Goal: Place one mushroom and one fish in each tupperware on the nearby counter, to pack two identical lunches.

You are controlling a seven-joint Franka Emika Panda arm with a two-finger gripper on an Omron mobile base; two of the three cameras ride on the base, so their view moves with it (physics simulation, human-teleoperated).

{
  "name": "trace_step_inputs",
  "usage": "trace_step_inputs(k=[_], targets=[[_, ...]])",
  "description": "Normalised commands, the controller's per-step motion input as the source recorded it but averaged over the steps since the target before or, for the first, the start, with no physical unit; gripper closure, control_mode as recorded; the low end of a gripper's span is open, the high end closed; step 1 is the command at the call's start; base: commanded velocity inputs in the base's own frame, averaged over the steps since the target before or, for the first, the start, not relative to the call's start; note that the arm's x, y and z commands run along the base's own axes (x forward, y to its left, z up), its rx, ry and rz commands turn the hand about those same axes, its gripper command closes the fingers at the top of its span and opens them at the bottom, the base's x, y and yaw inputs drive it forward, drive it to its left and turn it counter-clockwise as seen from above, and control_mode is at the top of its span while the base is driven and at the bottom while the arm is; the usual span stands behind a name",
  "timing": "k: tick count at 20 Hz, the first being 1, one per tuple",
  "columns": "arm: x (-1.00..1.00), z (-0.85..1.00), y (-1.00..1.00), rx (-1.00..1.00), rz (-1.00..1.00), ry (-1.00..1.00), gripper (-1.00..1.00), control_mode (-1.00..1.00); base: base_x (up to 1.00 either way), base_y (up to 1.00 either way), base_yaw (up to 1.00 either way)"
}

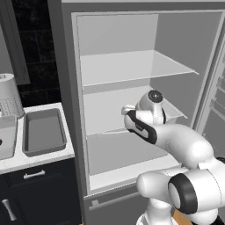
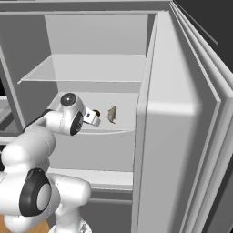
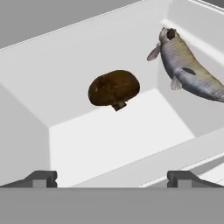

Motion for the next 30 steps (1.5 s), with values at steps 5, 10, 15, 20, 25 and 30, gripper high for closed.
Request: trace_step_inputs(k=[5,10,15,20,25,30], targets=[[0.01,-0.04,0.01,0.0,0.0,0.0,-1.0,-1.0,0.0,0.0,0.0],[0.19,-0.06,0.0,0.0,0.0,0.01,-1.0,-1.0,0.0,0.0,0.0],[0.51,-0.08,0.0,0.0,0.0,0.0,-1.0,-1.0,0.0,0.0,0.0],[0.58,-0.06,0.0,0.0,0.0,0.0,-1.0,-1.0,0.0,0.0,0.0],[0.58,-0.06,0.0,0.0,0.0,0.0,-1.0,-1.0,0.0,0.0,0.0],[0.48,-0.15,0.0,0.0,0.0,0.0,-1.0,-1.0,0.0,0.0,0.0]])
